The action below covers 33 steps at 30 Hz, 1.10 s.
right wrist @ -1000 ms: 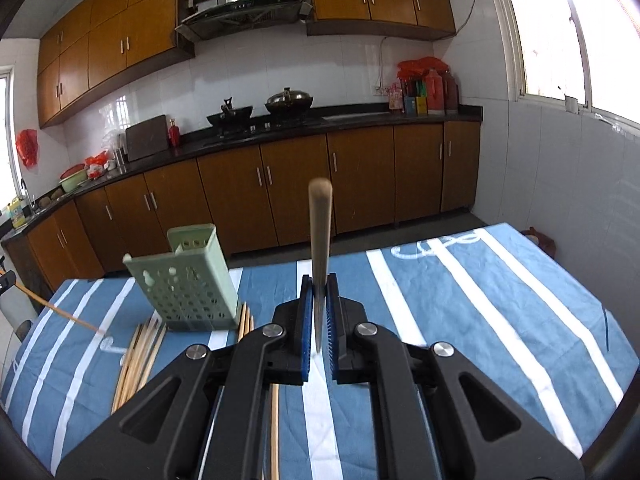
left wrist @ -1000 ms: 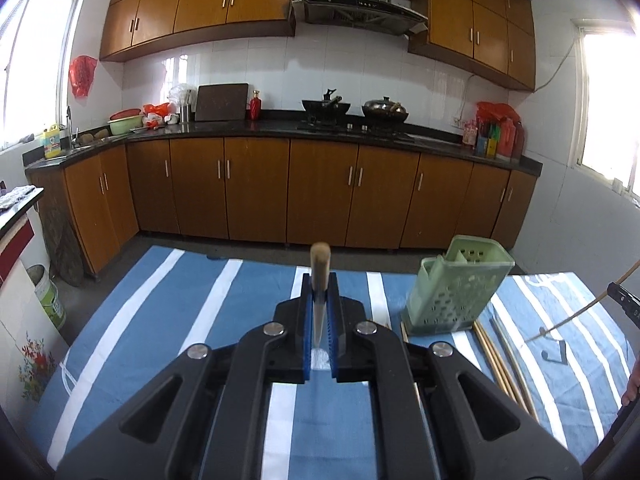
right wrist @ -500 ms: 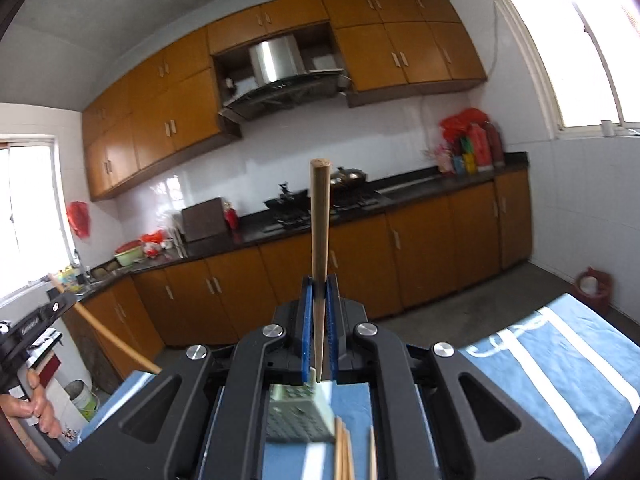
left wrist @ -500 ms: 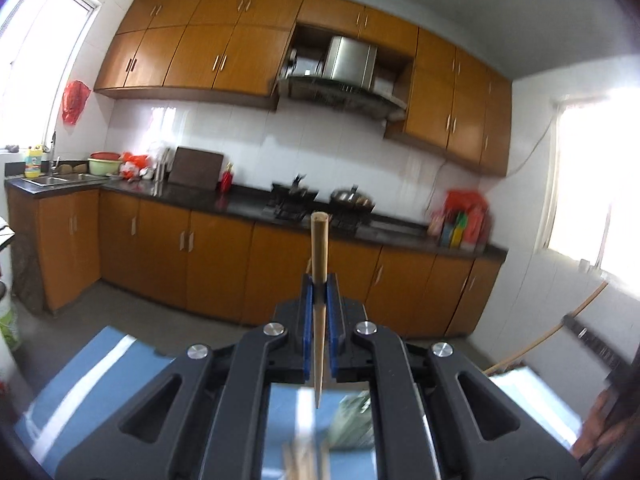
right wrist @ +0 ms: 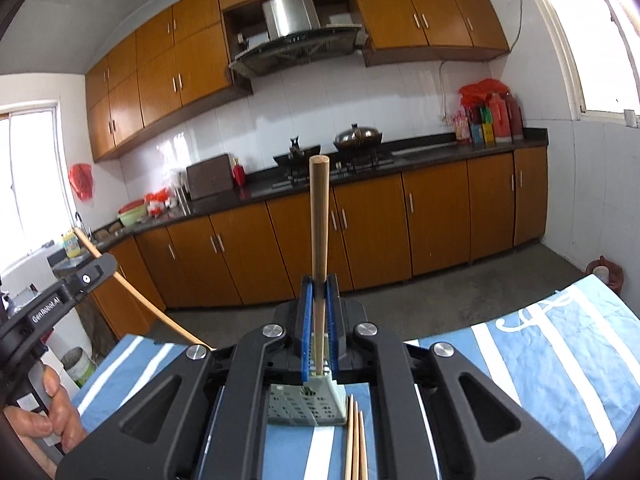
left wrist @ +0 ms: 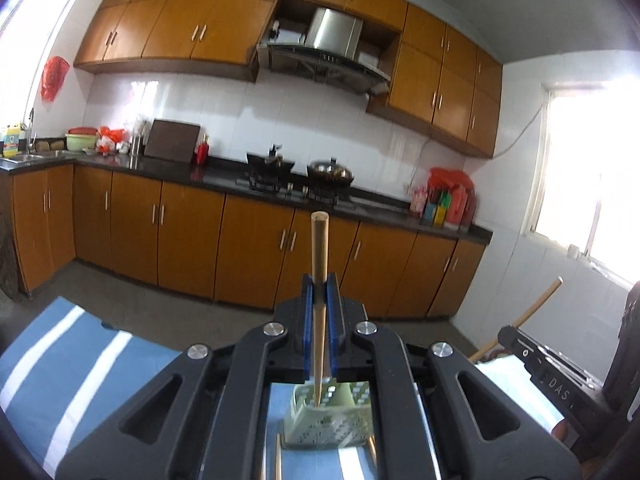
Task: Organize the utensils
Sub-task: 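Lift both held chopsticks and carry them over the green utensil holder, then open both grippers to drop the chopsticks into the holder, then lower the right gripper onto a chopstick while the left gripper grasps another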
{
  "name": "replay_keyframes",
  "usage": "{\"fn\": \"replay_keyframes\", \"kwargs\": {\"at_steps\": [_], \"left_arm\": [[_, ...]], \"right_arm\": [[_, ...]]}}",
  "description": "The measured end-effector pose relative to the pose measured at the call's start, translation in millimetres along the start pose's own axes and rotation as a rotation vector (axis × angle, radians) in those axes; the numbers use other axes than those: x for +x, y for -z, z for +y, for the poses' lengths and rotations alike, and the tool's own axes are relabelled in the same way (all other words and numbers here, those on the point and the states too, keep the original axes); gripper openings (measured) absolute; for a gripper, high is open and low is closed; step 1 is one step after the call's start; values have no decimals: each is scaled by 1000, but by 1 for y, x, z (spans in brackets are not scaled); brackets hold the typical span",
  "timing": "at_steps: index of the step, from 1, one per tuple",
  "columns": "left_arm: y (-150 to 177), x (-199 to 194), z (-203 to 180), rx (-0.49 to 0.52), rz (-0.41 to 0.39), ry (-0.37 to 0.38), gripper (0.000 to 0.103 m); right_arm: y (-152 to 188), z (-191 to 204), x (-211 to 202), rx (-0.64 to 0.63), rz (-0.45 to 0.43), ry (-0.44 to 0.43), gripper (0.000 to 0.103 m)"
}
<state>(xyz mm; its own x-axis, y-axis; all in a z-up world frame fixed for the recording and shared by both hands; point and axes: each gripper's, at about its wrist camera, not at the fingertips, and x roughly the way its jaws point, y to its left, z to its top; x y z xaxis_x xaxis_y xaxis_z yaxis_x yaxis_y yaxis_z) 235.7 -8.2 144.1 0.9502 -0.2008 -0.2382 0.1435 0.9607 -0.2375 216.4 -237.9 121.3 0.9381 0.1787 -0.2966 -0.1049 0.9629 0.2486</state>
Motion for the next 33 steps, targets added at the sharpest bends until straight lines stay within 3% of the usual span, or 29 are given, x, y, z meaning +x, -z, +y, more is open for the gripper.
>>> {"fn": "replay_keyframes", "kwargs": {"at_steps": [8, 10, 12, 22, 26, 29, 33], "left_arm": [[19, 13, 12, -19, 62, -5, 11], [18, 11, 15, -23, 59, -7, 16], [16, 6, 17, -27, 47, -8, 21], [15, -41, 39, -40, 20, -22, 30], [42, -55, 59, -26, 92, -70, 31], [81, -54, 78, -11, 210, -113, 31], [135, -51, 101, -19, 358, -148, 31]], "right_arm": [[7, -1, 7, 5, 38, -2, 8], [5, -1, 7, 2, 36, 1, 15], [3, -1, 3, 5, 24, 3, 35], [12, -14, -39, 2, -5, 43, 36], [50, -37, -40, 20, 114, 95, 36], [89, -51, -28, 38, 244, 111, 34], [149, -56, -8, 31, 424, 111, 22]]}}
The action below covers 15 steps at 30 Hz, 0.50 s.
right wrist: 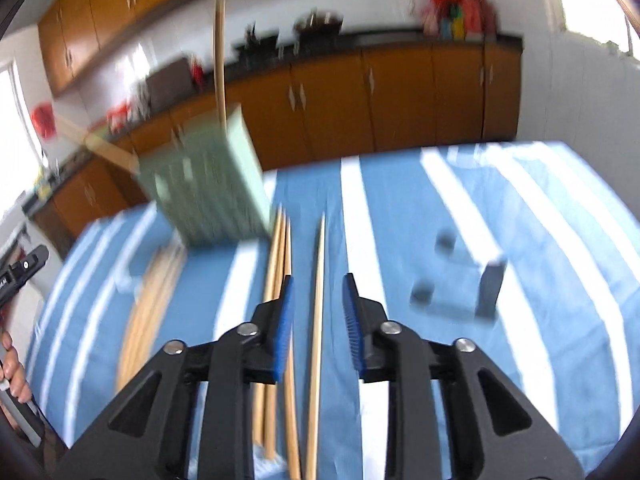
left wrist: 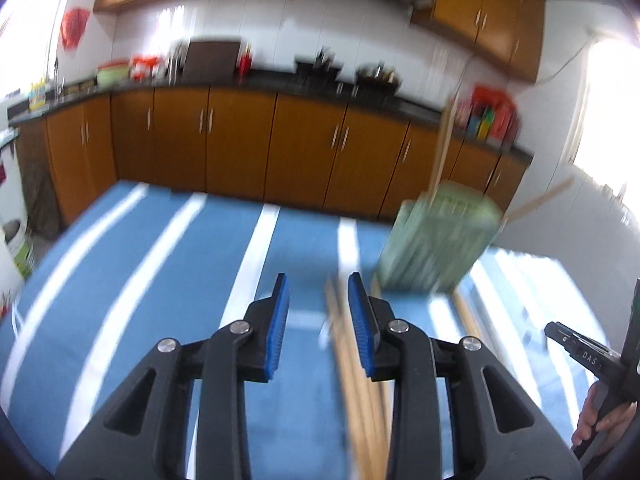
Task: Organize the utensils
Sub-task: 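Lower the right gripper onto a chopstick while the left gripper grasps another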
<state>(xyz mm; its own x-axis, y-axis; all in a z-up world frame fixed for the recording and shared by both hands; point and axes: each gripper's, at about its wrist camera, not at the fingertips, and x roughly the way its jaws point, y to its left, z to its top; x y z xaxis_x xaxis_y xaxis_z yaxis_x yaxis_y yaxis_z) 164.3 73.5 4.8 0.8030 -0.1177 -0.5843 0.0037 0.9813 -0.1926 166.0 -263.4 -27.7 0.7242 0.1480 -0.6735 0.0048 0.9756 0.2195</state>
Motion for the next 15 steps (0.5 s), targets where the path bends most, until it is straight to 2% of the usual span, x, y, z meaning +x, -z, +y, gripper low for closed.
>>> {"fn": "replay_keyframes", "kwargs": {"at_steps": [3, 6, 8, 12, 15], "left_arm": [[24, 13, 12, -11, 79, -3, 31], [39, 18, 12, -7, 118, 6, 31], [44, 20, 9, 2, 132, 17, 31], [52, 27, -4, 31, 167, 44, 31], [56, 34, -14, 53, 199, 64, 31]], "right_arm": [[22, 7, 21, -21, 78, 4, 22], [33, 11, 34, -31, 125, 9, 22], [37, 10, 34, -47, 139, 30, 22], [37, 6, 35, -68, 133, 73, 8], [34, -4, 36, -43, 119, 124, 7]]}}
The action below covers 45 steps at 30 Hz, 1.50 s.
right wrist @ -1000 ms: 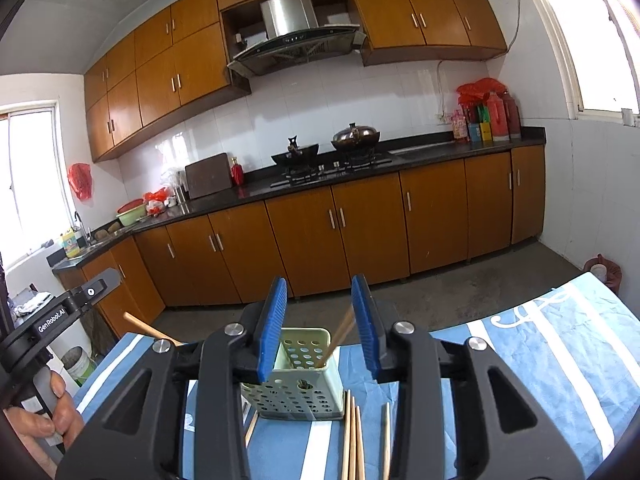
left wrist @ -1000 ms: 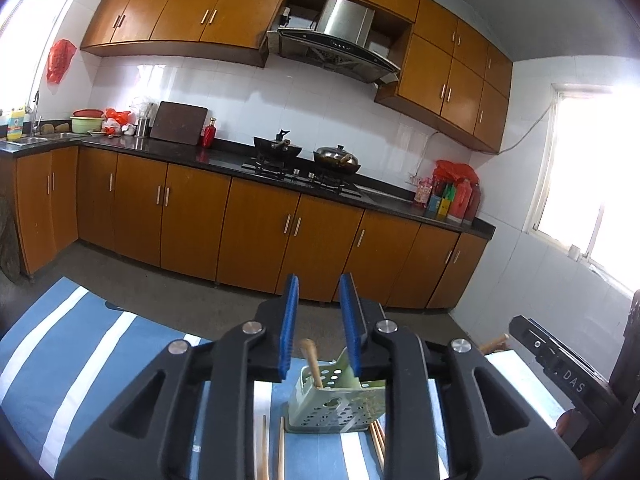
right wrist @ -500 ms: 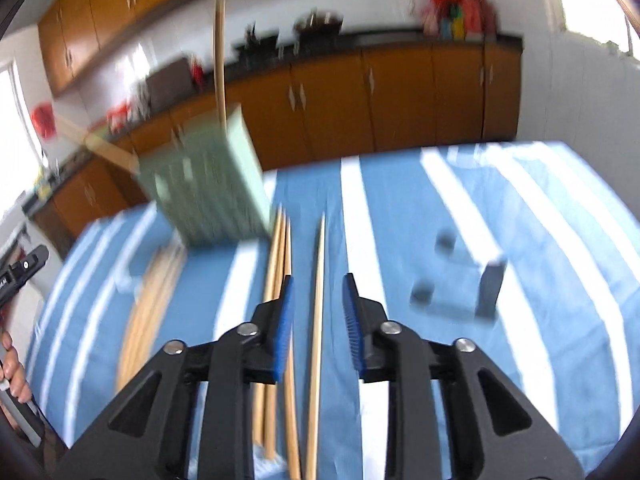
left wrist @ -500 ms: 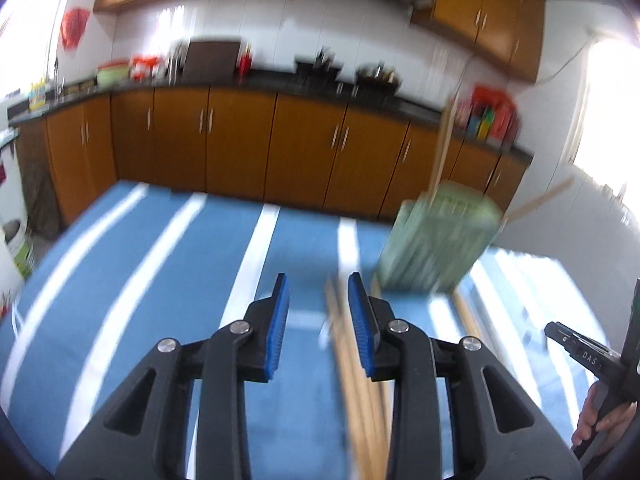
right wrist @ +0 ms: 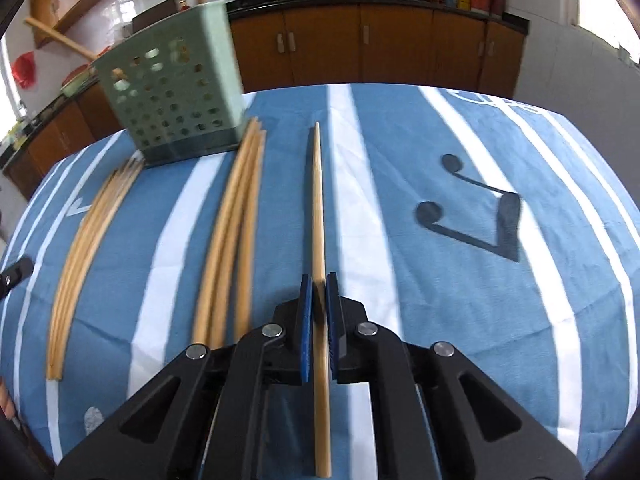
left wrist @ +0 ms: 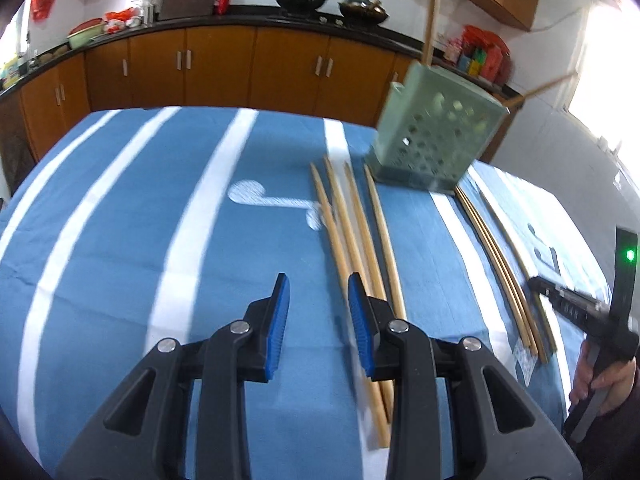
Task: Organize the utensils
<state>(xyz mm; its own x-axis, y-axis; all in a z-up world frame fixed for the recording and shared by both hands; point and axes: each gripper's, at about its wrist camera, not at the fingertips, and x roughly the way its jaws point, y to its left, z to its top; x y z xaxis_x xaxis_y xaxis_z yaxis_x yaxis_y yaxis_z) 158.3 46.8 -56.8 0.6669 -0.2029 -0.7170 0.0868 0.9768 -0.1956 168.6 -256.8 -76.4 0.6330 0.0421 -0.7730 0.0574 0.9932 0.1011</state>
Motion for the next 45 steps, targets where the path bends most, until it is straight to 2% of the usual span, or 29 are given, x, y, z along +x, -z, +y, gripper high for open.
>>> {"fn": "replay_keyframes", "kwargs": {"at_steps": [4, 12, 17, 24, 26, 30, 37, 45], "left_arm": [[8, 13, -11, 22, 36, 14, 27], [14, 28, -22, 63, 86, -9, 16], [15, 30, -22, 73, 90, -41, 12], [14, 32, -25, 86, 84, -75, 12], [14, 32, -25, 90, 78, -87, 8], [7, 36, -17, 58, 77, -90, 8], [-16, 48, 12, -12, 66, -155, 8], [-24, 52, 21, -33, 48, -163, 8]], "right_arm": [[-2, -15, 1, 69, -2, 20, 7], [-1, -14, 1, 45, -12, 28, 8], [-1, -13, 1, 39, -14, 29, 8], [2, -10, -2, 36, -12, 15, 8], [3, -9, -2, 23, -16, 19, 8], [0, -8, 0, 13, -16, 10, 8], [-12, -6, 11, 3, -25, 23, 8], [-20, -10, 18, 20, -27, 23, 8]]}}
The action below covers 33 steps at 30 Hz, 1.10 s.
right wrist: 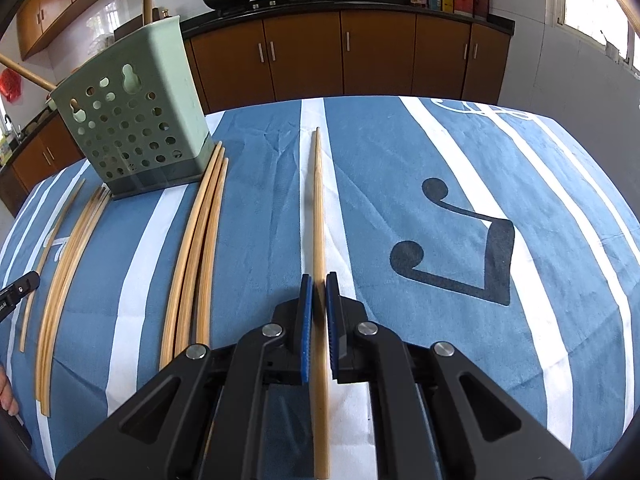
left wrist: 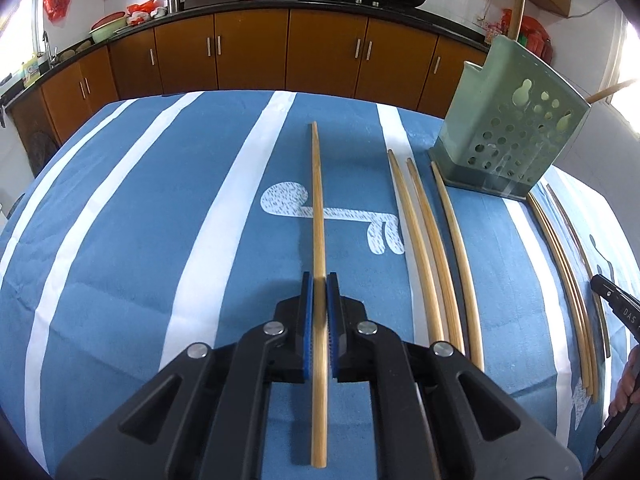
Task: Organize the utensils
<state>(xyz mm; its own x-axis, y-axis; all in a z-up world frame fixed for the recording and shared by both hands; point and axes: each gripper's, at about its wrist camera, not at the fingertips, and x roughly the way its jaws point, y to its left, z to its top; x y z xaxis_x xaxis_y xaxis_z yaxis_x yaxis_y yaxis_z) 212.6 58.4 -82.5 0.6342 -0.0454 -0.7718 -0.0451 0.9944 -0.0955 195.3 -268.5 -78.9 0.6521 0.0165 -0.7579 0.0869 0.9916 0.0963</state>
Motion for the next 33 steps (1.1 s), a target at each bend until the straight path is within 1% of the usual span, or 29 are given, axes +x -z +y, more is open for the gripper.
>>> {"fn": "replay_keyframes", "kwargs": {"at_steps": [4, 33], "left_arm": [[1, 0, 1, -10, 0, 11, 9], [1, 0, -1, -1, 1, -3, 10]], "right_arm": [[1, 0, -1, 2, 0, -3, 8], [0, -1, -1, 2, 1, -4, 8]]}}
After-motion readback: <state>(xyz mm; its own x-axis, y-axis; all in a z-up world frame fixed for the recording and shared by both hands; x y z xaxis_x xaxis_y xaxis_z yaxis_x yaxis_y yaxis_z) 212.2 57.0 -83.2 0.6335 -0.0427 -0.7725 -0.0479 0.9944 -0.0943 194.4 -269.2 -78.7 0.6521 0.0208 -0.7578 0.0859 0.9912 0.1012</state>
